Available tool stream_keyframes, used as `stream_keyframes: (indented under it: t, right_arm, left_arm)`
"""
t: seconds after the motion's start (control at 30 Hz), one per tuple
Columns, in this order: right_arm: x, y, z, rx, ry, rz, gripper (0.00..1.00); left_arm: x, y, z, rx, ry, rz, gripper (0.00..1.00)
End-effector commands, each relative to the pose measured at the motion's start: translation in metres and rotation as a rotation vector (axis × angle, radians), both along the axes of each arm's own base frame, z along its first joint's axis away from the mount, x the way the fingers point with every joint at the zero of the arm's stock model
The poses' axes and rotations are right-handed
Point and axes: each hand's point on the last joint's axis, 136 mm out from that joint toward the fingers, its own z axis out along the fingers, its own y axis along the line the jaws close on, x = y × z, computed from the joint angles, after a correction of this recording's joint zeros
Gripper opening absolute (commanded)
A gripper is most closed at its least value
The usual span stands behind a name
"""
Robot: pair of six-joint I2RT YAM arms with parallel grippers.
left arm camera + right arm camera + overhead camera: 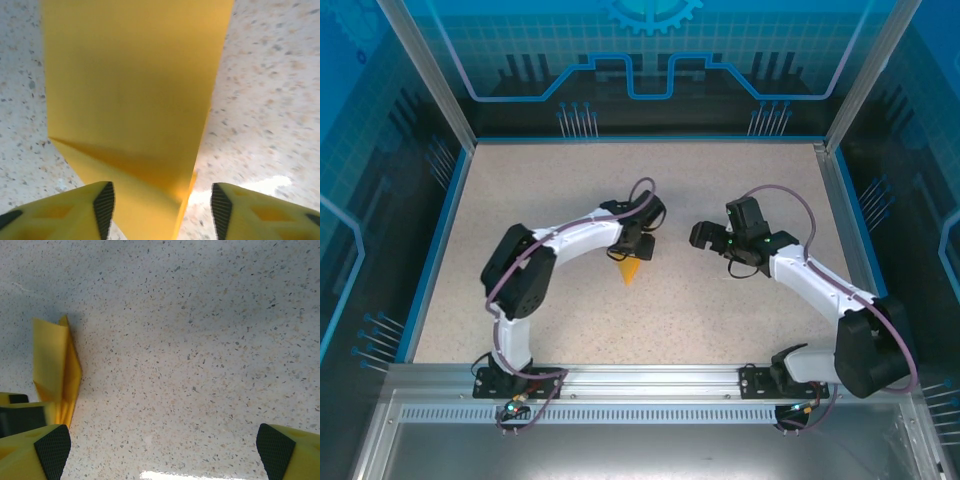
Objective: Fold a paper plane with a square sheet of paper (pick it up from the middle)
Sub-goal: Turn over the paper at the center of the table, then rotate the paper at the center of the table.
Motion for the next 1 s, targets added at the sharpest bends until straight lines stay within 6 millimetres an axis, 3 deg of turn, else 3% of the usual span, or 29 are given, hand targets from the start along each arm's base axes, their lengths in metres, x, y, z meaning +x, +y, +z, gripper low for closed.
stream_keyframes:
  t: [0.0,0.07,0.17,0.4,0.53,0.73,0.97]
  right_arm:
    - [0.0,0.019,-0.004,-0.001,0.012,0.034,0.99]
    - [-0.002,0.039,-0.007,0.003,0.018,0.076,0.99]
    - [0.004,0.08,-0.001,0.016,0.012,0.145,0.99]
    - [-0.006,0.191,-0.01,0.085,0.07,0.325,0.94]
    - [-0.011,0.234,-0.025,0.11,0.123,0.386,0.88]
    - [-0.016,0.266,-0.05,0.103,0.193,0.431,0.78]
    - [-0.024,0.253,-0.078,0.007,0.266,0.426,0.76]
  left_arm:
    - [0.002,-0.005,0.047,-0.279,-0.029,0.05,0.65]
    - [0.002,0.008,0.059,-0.336,-0.051,0.095,0.71]
    - [0.003,0.04,0.061,-0.357,-0.073,0.193,0.78]
    - [-0.005,0.126,0.039,-0.363,-0.086,0.489,0.92]
    - [-0.016,0.157,0.028,-0.372,-0.09,0.597,0.97]
    - [-0.025,0.183,0.02,-0.363,-0.092,0.674,0.99]
    - [-0.025,0.186,0.018,-0.365,-0.081,0.677,0.98]
